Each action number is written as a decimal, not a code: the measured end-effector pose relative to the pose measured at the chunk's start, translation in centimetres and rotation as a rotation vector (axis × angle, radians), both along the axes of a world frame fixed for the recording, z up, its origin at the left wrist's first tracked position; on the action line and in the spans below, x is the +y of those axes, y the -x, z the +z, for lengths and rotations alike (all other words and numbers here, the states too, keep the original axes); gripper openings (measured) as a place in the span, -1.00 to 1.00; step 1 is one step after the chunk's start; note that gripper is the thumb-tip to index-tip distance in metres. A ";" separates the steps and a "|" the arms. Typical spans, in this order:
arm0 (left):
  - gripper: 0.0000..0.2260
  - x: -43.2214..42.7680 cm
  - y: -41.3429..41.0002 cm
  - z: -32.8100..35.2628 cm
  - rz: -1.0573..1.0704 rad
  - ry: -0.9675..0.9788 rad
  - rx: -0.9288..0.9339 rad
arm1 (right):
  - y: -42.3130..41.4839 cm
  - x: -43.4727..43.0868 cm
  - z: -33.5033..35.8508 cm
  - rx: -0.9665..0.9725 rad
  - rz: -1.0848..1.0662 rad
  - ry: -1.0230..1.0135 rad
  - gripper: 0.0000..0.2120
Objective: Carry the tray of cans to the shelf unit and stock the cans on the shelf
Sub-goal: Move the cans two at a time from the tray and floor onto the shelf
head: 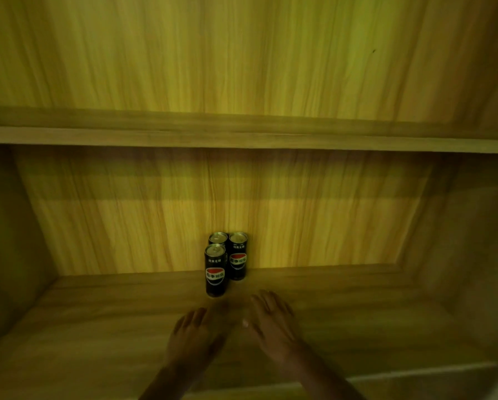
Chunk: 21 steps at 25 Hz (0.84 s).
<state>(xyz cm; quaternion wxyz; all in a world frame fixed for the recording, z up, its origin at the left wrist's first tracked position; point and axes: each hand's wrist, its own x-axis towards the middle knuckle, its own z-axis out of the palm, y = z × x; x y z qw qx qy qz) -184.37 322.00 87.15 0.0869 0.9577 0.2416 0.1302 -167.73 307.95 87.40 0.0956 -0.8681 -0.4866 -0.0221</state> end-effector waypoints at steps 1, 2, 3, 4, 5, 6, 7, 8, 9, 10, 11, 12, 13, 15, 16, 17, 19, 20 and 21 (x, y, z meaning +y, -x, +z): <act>-0.45 -1.6 1.1 0.1 -0.035 -0.066 -0.032 | 1.5 -1.4 0.3 -0.045 0.015 -0.001 -0.35; -0.47 -2.8 1.9 0.2 -0.057 -0.140 -0.062 | 2.8 -2.5 0.7 -0.082 0.030 -0.001 -0.36; -0.49 -4.0 2.8 0.5 -0.065 -0.187 -0.072 | 4.1 -3.7 1.0 -0.102 0.043 0.003 -0.36; -0.50 -4.9 3.6 0.7 -0.067 -0.195 -0.044 | 5.2 -4.8 1.2 -0.110 0.048 0.009 -0.37; -0.50 -5.7 4.2 0.9 -0.070 -0.204 -0.025 | 6.1 -5.7 1.4 -0.117 0.042 0.004 -0.39; -0.49 -6.3 5.0 1.2 -0.070 -0.224 -0.024 | 6.9 -6.6 1.6 -0.123 0.037 -0.003 -0.40; -0.48 -6.8 5.6 1.6 -0.067 -0.232 -0.019 | 7.6 -7.3 2.0 -0.123 0.039 -0.009 -0.42; -0.48 -7.6 6.5 2.2 -0.068 -0.229 -0.006 | 8.4 -8.2 2.4 -0.125 0.043 -0.009 -0.43; -0.49 -8.2 7.1 2.7 -0.057 -0.229 -0.004 | 9.1 -8.9 2.8 -0.140 0.048 -0.008 -0.43; -0.50 -8.9 7.8 2.9 -0.037 -0.232 -0.009 | 9.8 -9.7 3.0 -0.162 0.055 -0.010 -0.43; -0.50 -9.6 8.5 3.1 -0.017 -0.231 -0.015 | 10.6 -10.5 3.1 -0.176 0.061 -0.016 -0.44; -0.50 -10.4 9.2 3.3 0.003 -0.219 -0.014 | 11.3 -11.3 3.1 -0.172 0.068 -0.020 -0.43; -0.50 -11.4 9.9 3.2 0.022 -0.204 -0.006 | 12.1 -12.1 2.9 -0.153 0.074 -0.019 -0.43; -0.49 -13.6 11.3 2.1 0.047 -0.171 -0.003 | 13.6 -13.8 1.6 -0.132 0.099 -0.010 -0.43; -0.50 -14.9 12.0 1.2 0.048 -0.158 -0.003 | 14.3 -14.7 0.6 -0.127 0.117 -0.004 -0.43; -0.52 -16.2 12.5 0.0 0.041 -0.144 0.000 | 14.9 -15.5 -0.6 -0.116 0.133 0.000 -0.43; -0.55 -18.9 13.8 -3.1 0.031 -0.114 0.031 | 16.0 -17.2 -3.6 -0.073 0.142 0.002 -0.44; -0.56 -19.9 14.4 -4.7 0.033 -0.092 0.063 | 16.5 -18.0 -5.3 -0.053 0.143 0.005 -0.45; -0.56 -20.7 14.9 -6.4 0.037 -0.069 0.098 | 17.0 -18.7 -7.1 -0.032 0.145 0.018 -0.45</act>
